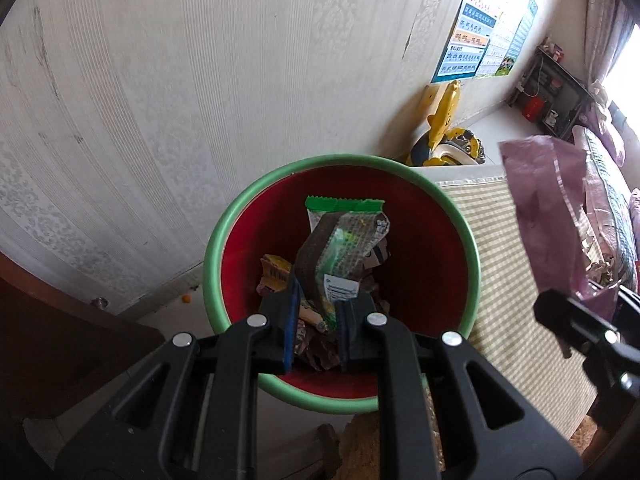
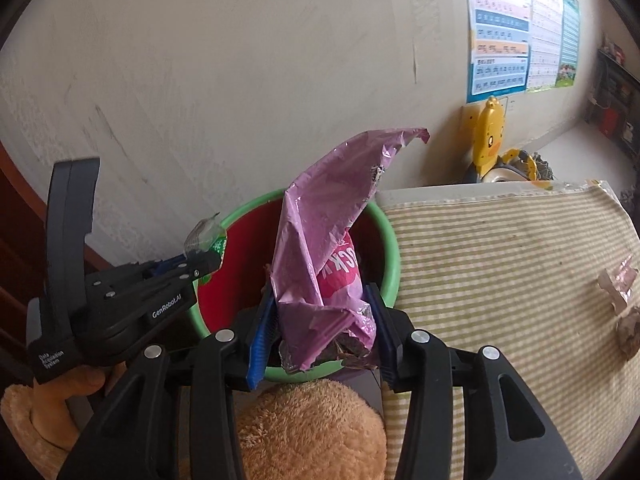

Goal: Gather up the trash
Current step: 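Carry the snack bag and pink wrapper over the bucket and open both tools, then grasp the pink-white packet with the left tool while the right tool grasps the crumpled paper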

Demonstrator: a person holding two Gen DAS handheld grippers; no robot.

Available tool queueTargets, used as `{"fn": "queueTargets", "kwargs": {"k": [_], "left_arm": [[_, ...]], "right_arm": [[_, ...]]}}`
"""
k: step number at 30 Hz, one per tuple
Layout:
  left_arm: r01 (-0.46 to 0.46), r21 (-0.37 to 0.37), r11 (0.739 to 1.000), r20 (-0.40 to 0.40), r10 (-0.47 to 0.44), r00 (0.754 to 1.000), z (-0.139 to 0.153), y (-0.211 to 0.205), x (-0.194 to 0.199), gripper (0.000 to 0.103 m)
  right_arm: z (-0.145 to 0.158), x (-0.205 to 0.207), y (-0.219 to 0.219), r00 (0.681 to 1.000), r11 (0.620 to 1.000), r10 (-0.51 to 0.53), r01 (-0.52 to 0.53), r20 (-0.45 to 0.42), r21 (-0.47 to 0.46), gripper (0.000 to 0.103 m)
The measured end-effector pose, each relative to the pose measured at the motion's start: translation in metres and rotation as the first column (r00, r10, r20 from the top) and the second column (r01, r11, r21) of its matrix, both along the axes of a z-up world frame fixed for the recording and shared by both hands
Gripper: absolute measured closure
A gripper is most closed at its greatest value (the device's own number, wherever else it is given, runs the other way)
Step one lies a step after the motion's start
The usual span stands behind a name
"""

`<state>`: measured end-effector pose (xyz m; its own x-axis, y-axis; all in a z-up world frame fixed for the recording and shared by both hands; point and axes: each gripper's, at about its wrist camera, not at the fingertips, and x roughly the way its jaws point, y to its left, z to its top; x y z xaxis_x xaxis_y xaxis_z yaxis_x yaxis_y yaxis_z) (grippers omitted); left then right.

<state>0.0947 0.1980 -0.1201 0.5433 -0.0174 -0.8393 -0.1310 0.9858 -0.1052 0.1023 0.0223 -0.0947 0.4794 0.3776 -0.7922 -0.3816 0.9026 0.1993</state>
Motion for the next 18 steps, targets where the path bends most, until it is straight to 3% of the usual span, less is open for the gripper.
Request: {"fn": "queueTargets", "kwargs": {"k": [4, 5, 6, 7, 12, 15, 18], "left_arm": [[-0.001, -0.013, 1.0, -0.015, 0.001, 1.0, -0.005, 0.002, 0.003, 0.083], [-0.004, -0.012, 1.0, -0.018, 0.003, 1.0, -0.006, 0.002, 0.004, 0.074], [-0.01, -0.011, 1.0, -0.017, 0.01, 1.0, -0.007, 0.004, 0.004, 0.056], [-0.018, -0.015, 1.0, -0.013, 0.018, 1.0, -0.007, 0.005, 0.005, 0.044], [-0.03, -0.018, 0.999, -0.018, 0.03, 0.999, -0.008, 0.003, 0.004, 0.043], [-0.019, -0.015, 1.0, -0.013, 0.019, 1.0, -0.008, -0.003, 0.002, 0.04], [0.002, -0.029, 1.0, -0.002, -0.002, 1.0, -0.005, -0.013, 0.001, 0.037]], "right_arm": [[-0.009, 0.007, 0.007, 1.0, 1.0, 0.019, -0.019, -0.003, -0.015, 0.048], [-0.011, 0.008, 0.008, 1.0, 1.0, 0.021, -0.021, -0.001, -0.014, 0.044], [-0.012, 0.009, 0.008, 1.0, 1.0, 0.021, -0.021, 0.002, -0.014, 0.034], [-0.013, 0.009, 0.008, 1.0, 1.0, 0.019, -0.019, 0.008, -0.01, 0.029], [-0.018, 0.01, -0.005, 1.0, 1.0, -0.021, 0.021, -0.013, 0.02, 0.028], [-0.021, 0.007, -0.033, 0.994, 0.993, -0.104, 0.106, -0.036, 0.052, 0.026], [-0.017, 0.0, -0.071, 0.976, 0.976, -0.217, 0.217, 0.008, 0.032, 0.025]]}}
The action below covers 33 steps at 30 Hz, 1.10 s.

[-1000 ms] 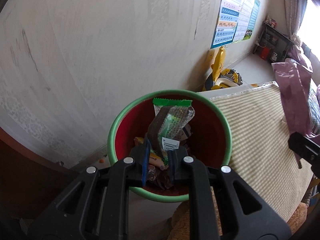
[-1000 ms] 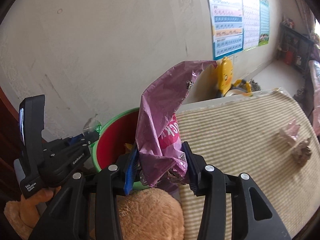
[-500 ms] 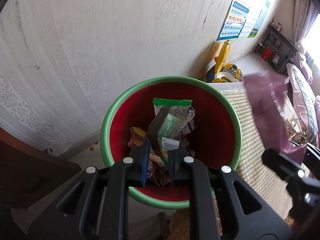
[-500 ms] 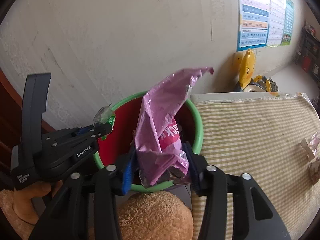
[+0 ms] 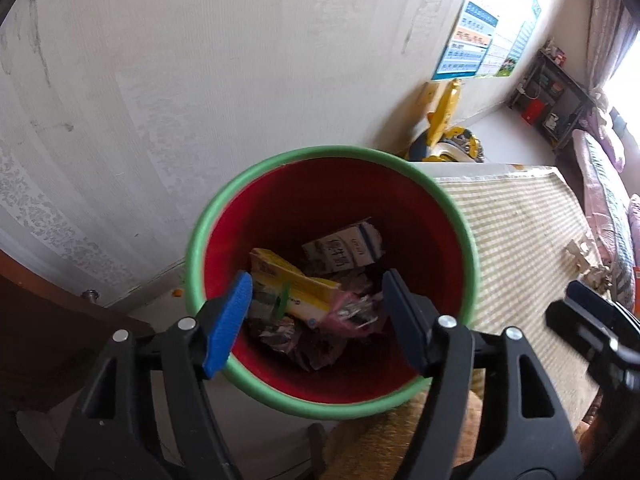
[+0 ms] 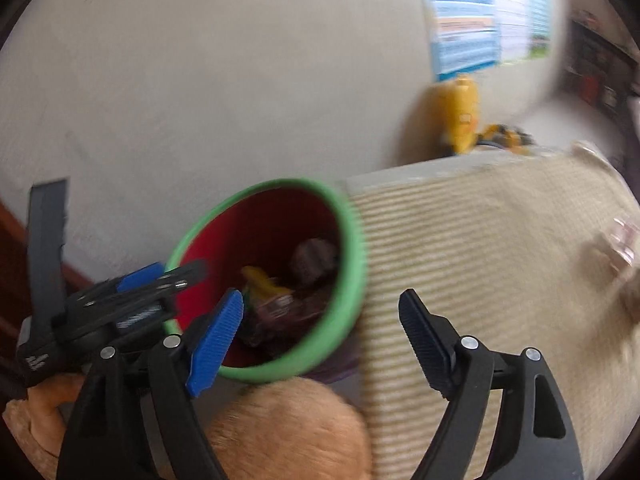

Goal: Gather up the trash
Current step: 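Grasp the pink-white packet with the left tool while the right tool grasps the crumpled paper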

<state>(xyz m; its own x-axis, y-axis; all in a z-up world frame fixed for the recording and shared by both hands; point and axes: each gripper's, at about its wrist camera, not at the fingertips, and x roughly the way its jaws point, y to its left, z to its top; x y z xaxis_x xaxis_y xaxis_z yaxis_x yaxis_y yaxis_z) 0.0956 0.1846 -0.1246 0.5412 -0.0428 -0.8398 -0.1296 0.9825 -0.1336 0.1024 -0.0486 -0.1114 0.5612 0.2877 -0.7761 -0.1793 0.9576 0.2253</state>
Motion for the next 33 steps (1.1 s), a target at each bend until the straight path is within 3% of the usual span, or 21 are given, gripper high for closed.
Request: {"fn": "queueTargets", "kwargs": {"k": [3, 5, 8, 10, 13, 16, 18, 22, 25, 29, 33], "left_arm": [[0.05, 0.006, 0.999, 0.018, -0.05, 0.999, 0.005, -0.017, -0.002, 0.035], [0.079, 0.009, 0.997, 0.028, -0.08, 0.996, 0.008, -0.029, -0.003, 0.035], [0.127, 0.007, 0.992, 0.044, -0.127, 0.991, 0.013, -0.05, -0.003, 0.035], [0.165, 0.008, 0.986, 0.052, -0.165, 0.985, 0.017, -0.067, -0.002, 0.034], [0.223, 0.021, 0.975, 0.064, -0.224, 0.973, 0.022, -0.098, 0.005, 0.034], [0.302, 0.034, 0.953, 0.086, -0.303, 0.949, 0.03, -0.142, 0.018, 0.032], [0.355, 0.039, 0.934, 0.098, -0.357, 0.929, 0.035, -0.174, 0.027, 0.029], [0.454, 0.041, 0.89, 0.11, -0.455, 0.883, 0.042, -0.241, 0.047, 0.026], [0.53, 0.07, 0.845, 0.123, -0.535, 0.836, 0.043, -0.296, 0.061, 0.024], [0.631, 0.081, 0.771, 0.099, -0.636, 0.765, 0.028, -0.367, 0.077, 0.022], [0.689, 0.121, 0.715, 0.037, -0.696, 0.717, -0.002, -0.426, 0.093, 0.022]], "right_arm": [[0.005, -0.003, -0.058, 0.982, 0.982, -0.182, 0.184, 0.051, -0.035, 0.022], [0.004, -0.004, -0.115, 0.931, 0.931, -0.357, 0.361, 0.069, -0.055, 0.02], [-0.001, -0.003, -0.185, 0.843, 0.835, -0.529, 0.537, 0.099, -0.119, 0.018], [-0.012, 0.004, -0.225, 0.802, 0.785, -0.592, 0.595, 0.075, -0.173, 0.016], [-0.037, 0.02, -0.275, 0.764, 0.755, -0.645, 0.631, -0.028, -0.178, 0.016], [-0.053, 0.033, -0.298, 0.758, 0.759, -0.647, 0.633, -0.074, -0.152, 0.016], [-0.062, 0.037, -0.307, 0.777, 0.784, -0.62, 0.613, -0.11, -0.098, 0.017], [-0.063, 0.021, -0.315, 0.81, 0.817, -0.57, 0.576, -0.138, 0.007, 0.061], [-0.046, -0.013, -0.313, 0.816, 0.814, -0.567, 0.576, -0.117, 0.071, 0.08], [-0.033, -0.075, -0.307, 0.8, 0.788, -0.597, 0.6, -0.069, 0.141, 0.08], [-0.022, -0.113, -0.301, 0.797, 0.78, -0.603, 0.6, -0.043, 0.176, 0.079]]}}
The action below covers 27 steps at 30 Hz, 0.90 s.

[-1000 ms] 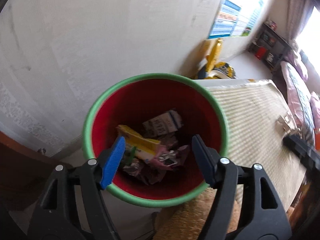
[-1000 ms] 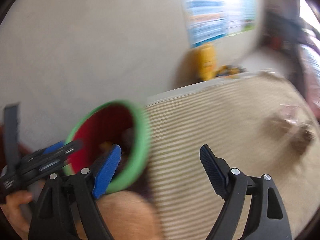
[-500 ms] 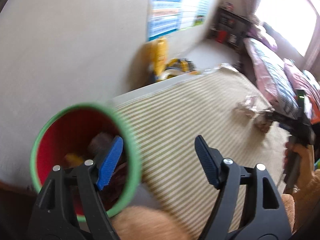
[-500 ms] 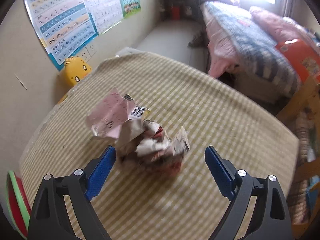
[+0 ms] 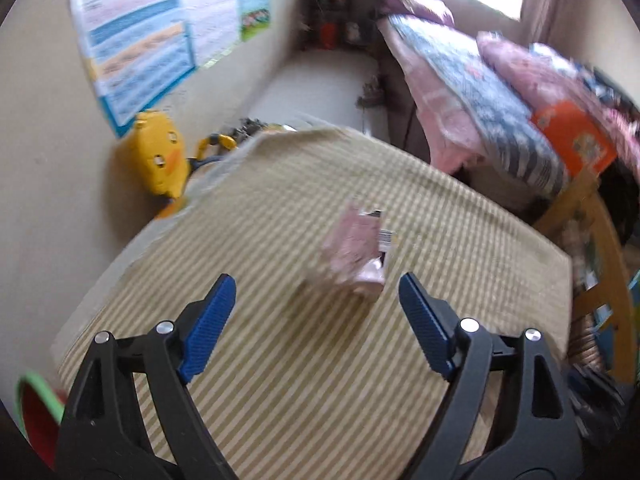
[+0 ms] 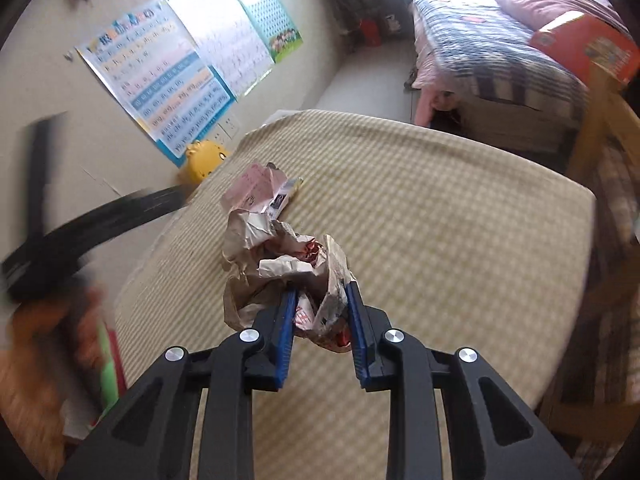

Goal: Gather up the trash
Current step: 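Grasp the pink-white packet with the left tool while the right tool grasps the crumpled paper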

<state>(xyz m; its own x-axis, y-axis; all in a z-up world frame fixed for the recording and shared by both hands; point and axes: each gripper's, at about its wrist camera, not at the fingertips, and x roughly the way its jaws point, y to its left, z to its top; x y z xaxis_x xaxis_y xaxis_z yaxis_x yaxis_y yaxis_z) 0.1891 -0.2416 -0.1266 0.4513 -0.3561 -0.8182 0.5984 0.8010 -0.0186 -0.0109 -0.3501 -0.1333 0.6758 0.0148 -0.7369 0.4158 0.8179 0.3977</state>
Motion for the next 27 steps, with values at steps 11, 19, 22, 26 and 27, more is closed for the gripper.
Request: {"fn": "queueTargets", "kwargs": {"k": [11, 19, 22, 26, 27], "left_arm": [[-0.002, 0.129, 0.992, -0.113, 0.016, 0.993, -0.057, -0.044, 0.016, 0.051], [-0.084, -0.047, 0.995, -0.059, 0.081, 0.995, -0.002, 0.015, -0.024, 0.053], [-0.138, -0.108, 0.984, -0.021, 0.137, 0.99, 0.028, 0.05, -0.046, 0.053], [-0.196, -0.143, 0.97, 0.05, 0.204, 0.978, 0.064, 0.1, -0.08, 0.052], [-0.204, -0.142, 0.969, 0.065, 0.215, 0.975, 0.07, 0.109, -0.086, 0.052]], "right_arm": [[0.018, -0.031, 0.006, 0.998, 1.0, 0.012, -0.013, 0.068, 0.01, 0.079], [0.031, -0.032, 0.02, 0.996, 0.999, 0.038, -0.036, 0.079, -0.021, 0.078], [0.041, -0.032, 0.034, 0.993, 0.997, 0.063, -0.06, 0.095, -0.038, 0.078], [0.057, -0.033, 0.06, 0.987, 0.993, 0.107, -0.1, 0.121, -0.06, 0.077], [0.06, -0.033, 0.065, 0.985, 0.992, 0.115, -0.108, 0.125, -0.062, 0.077]]}}
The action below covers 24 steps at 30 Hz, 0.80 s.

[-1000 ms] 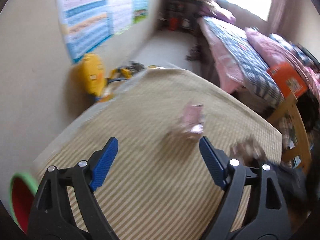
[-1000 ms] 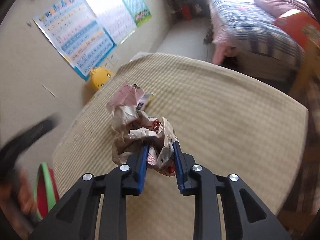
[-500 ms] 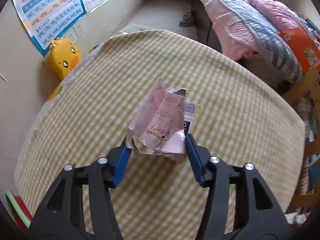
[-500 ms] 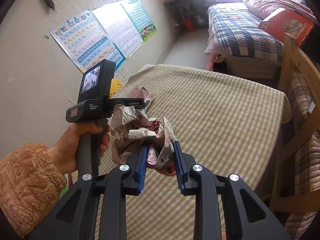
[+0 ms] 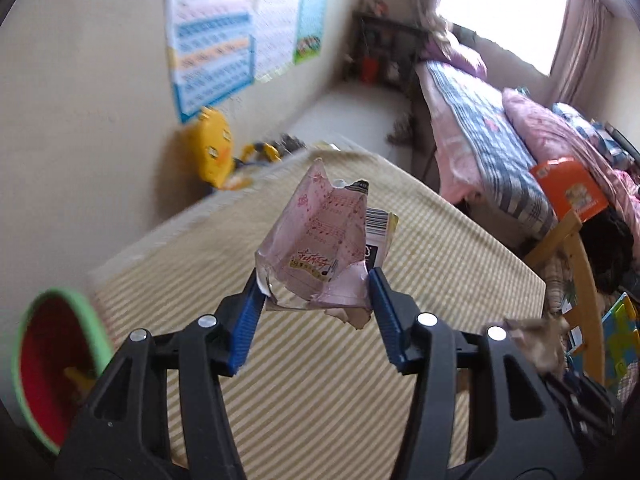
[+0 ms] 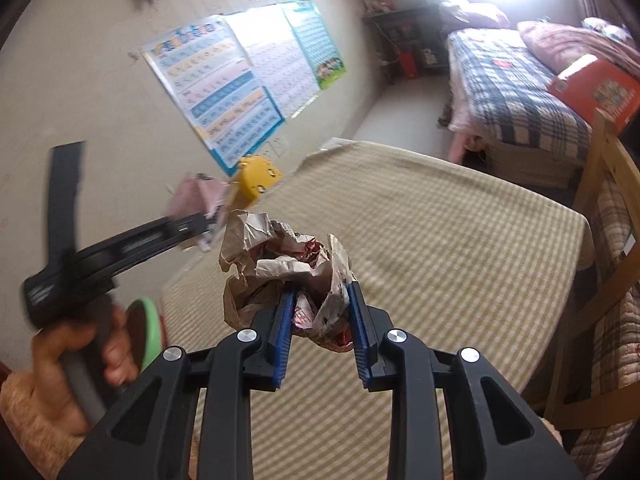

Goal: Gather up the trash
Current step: 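Grasp the pink-white packet with the left tool while the right tool grasps the crumpled paper, then carry the packet and crumpled paper over the bucket and open both tools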

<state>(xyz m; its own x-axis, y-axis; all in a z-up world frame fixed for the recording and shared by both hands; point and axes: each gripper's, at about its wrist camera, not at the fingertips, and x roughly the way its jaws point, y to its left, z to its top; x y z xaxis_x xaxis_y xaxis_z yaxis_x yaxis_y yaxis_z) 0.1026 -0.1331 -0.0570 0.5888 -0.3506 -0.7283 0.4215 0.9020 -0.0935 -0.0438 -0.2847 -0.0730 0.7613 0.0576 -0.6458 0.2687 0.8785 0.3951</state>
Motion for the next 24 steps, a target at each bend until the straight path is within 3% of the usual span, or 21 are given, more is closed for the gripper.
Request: {"fn": "queueTargets", "kwargs": {"k": [4, 10, 24], "left_arm": [[-0.03, 0.03, 0.999, 0.042, 0.029, 0.999, 0.018, 0.038, -0.029, 0.051], [-0.06, 0.04, 0.997, 0.052, 0.058, 0.997, 0.022, 0.081, -0.059, 0.051], [-0.163, -0.022, 0.986, 0.085, 0.165, 0.983, 0.035, 0.153, -0.07, 0.05]], "right_arm": [[0.011, 0.001, 0.026, 0.999, 0.999, 0.038, -0.038, 0.013, -0.014, 0.076], [0.023, 0.003, 0.069, 0.994, 0.993, 0.106, -0.104, 0.023, -0.05, 0.076], [0.054, 0.019, 0.132, 0.974, 0.969, 0.215, -0.204, 0.074, -0.137, 0.075]]}}
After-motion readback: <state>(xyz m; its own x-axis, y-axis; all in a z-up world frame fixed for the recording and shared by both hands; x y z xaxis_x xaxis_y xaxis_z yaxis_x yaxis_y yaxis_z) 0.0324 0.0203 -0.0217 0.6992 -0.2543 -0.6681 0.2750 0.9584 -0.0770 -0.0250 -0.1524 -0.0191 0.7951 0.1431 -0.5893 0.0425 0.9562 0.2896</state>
